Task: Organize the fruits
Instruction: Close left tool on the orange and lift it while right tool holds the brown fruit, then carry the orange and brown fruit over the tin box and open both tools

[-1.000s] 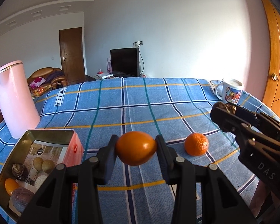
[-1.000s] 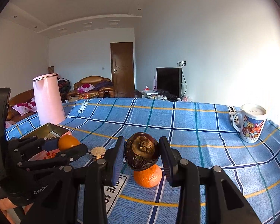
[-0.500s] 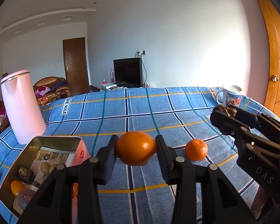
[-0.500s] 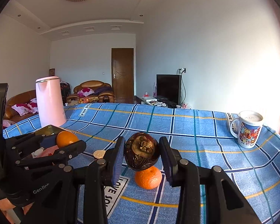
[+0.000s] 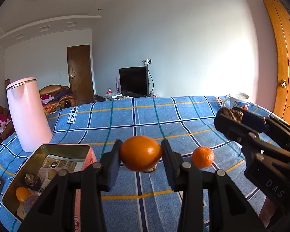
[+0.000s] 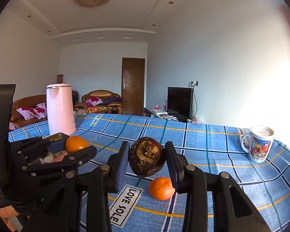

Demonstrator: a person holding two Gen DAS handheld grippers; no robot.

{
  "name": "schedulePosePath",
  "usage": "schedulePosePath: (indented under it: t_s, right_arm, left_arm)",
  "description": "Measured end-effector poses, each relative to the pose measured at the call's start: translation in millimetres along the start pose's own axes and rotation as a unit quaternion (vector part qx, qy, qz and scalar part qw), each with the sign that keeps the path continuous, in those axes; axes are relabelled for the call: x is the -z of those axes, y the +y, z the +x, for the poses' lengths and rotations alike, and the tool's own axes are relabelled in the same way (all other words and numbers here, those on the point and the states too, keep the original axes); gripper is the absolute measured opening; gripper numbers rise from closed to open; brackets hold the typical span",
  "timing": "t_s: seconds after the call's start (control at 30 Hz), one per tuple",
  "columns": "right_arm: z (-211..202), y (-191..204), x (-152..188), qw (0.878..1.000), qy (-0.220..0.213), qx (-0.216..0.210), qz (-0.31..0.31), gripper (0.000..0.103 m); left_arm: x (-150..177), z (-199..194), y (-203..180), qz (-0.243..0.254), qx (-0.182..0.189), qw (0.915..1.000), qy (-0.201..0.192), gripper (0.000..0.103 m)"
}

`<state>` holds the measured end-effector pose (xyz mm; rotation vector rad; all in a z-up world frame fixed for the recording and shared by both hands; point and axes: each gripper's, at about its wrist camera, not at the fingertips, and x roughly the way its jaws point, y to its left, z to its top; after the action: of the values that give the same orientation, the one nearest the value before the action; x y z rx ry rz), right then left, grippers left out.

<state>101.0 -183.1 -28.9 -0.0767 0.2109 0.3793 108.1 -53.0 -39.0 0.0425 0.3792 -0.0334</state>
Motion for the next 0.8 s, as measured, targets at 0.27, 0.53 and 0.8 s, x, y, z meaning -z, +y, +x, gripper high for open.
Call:
schedulePosePath:
  t_s: [0.27,0.53,0.8]
  right_arm:
    - [5,14,-1,1.0,0.008,-0.009,-0.006,0.04]
    - [20,37,-9,0.999,0.023,-0.031,-0.009,0.04]
    - [39,71,-22,0.997,0.035,-0.068,-0.015,0.04]
  left_arm:
    - [3,-5,19,-0.023,0.003,0.9997,0.001,0.042]
    - [7,-13,44,-0.039,-0.003,0.9992,-0.001,0.042]
    - [11,-18,80,-0.063,-0.021,0.9978,0.003,0.042]
